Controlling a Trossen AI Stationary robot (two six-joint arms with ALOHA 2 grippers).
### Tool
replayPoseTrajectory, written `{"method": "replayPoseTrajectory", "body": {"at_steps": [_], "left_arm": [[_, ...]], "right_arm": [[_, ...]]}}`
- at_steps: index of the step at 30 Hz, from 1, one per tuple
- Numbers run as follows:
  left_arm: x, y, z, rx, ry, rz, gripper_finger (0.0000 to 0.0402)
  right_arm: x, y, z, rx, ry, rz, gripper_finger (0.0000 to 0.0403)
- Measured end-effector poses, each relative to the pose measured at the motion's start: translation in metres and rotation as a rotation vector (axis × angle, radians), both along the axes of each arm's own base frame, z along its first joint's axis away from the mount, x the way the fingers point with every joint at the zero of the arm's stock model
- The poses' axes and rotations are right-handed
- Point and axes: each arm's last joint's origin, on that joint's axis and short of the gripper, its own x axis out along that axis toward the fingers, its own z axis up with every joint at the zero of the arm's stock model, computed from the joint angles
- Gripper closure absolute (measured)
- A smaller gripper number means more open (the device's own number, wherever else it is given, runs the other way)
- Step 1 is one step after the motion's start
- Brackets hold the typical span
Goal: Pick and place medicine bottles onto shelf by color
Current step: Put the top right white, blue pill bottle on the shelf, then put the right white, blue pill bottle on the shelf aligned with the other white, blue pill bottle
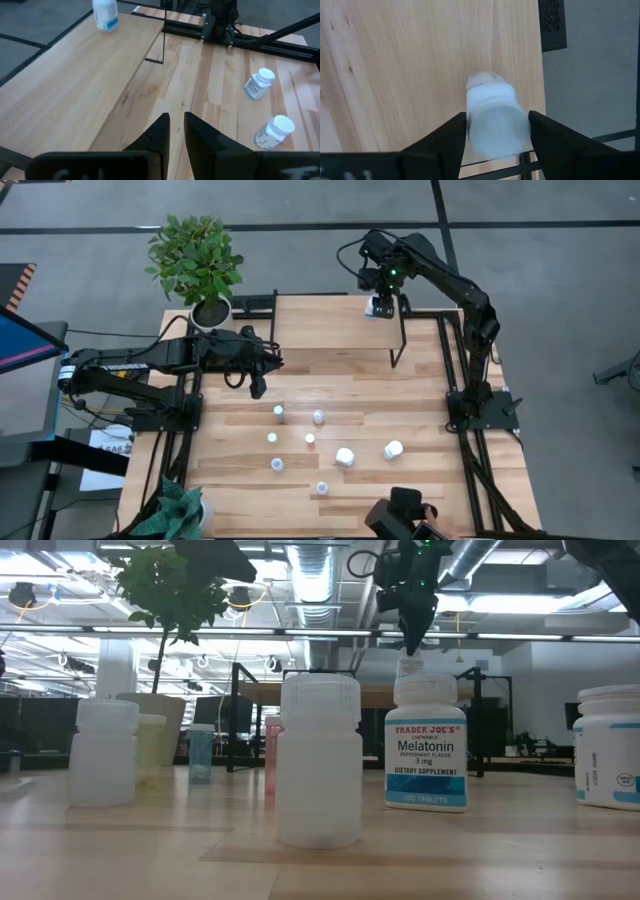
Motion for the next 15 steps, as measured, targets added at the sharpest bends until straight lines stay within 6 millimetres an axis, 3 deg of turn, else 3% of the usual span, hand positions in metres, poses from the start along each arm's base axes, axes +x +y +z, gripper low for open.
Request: {"method": "replayPoseTrajectory", "body": {"at_steps": [9, 15], "left_arm": [[0.0, 0.0, 0.0, 0.0, -0.001, 0.0, 0.0359], [0.0, 0.0, 0.0, 0.003, -0.001, -0.002, 0.0359]], "right_arm": [[0.003, 0.005, 0.001, 0.0, 0.003, 0.015, 0.0151], [-0.001, 0.022, 0.037, -0.044, -0.079, -0.023, 0.0152]]}}
